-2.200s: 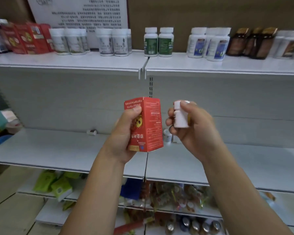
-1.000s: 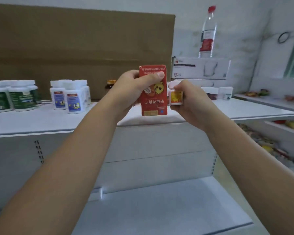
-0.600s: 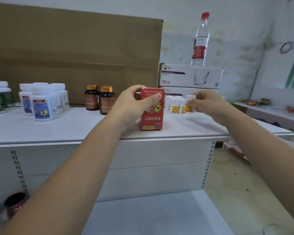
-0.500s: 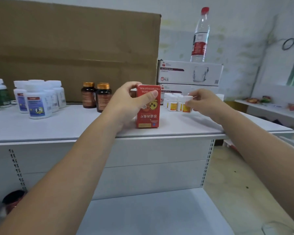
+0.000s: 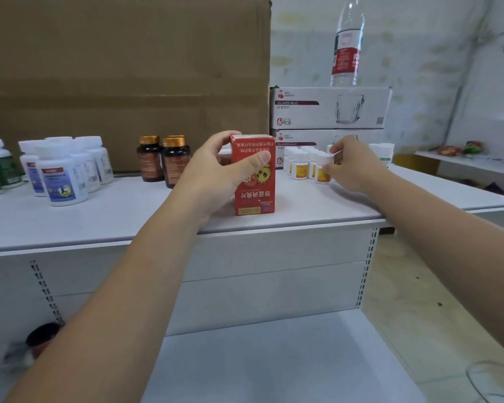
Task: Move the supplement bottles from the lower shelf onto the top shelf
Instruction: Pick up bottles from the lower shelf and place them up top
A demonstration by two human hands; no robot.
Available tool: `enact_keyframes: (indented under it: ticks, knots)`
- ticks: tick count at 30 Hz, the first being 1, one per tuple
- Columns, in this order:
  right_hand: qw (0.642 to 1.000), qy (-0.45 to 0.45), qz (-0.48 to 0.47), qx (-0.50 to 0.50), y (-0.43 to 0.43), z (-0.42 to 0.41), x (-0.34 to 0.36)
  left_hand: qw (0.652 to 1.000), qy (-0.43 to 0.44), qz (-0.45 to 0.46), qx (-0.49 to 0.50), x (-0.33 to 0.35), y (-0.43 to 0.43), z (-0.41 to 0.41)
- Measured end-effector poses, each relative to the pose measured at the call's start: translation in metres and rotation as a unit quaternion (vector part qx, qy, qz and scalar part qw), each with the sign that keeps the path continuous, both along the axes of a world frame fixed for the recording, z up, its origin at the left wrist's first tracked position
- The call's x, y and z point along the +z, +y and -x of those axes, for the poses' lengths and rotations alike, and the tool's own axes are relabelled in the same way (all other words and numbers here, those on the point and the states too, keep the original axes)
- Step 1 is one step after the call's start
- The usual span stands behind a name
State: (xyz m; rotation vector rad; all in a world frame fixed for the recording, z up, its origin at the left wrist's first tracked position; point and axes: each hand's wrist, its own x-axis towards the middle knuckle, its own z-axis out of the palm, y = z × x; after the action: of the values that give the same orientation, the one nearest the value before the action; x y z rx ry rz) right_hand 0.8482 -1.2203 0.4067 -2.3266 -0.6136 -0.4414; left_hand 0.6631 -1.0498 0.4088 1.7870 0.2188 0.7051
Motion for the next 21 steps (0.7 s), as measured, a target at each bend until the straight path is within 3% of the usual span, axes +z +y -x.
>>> enact_keyframes:
  ticks: [4, 7, 9, 14, 21]
  knots:
    - [1.0, 0.01, -0.012, -0.005, -0.002, 0.005, 0.0, 1.0, 0.002, 0.006, 0.004, 0.001, -0.001, 0.003]
    - [0.997, -0.07, -0.026, 0.001, -0.006, 0.024, 0.009, 1.0, 0.008, -0.012, 0.016, 0.008, 0.001, 0.013]
    - [0.994, -0.083, 0.003, 0.066, -0.004, 0.045, 0.018, 0.999, 0.007, -0.038, 0.025, 0.017, 0.008, 0.025]
    - [0.957, -0.045, 0.181, 0.222, 0.037, 0.114, 0.023, 0.997, -0.02, -0.049, 0.057, 0.031, 0.04, 0.07]
    - [0.902, -0.047, 0.226, 0.366, 0.151, 0.215, 0.02, 0.985, -0.031, -0.055, 0.158, 0.036, 0.11, 0.182]
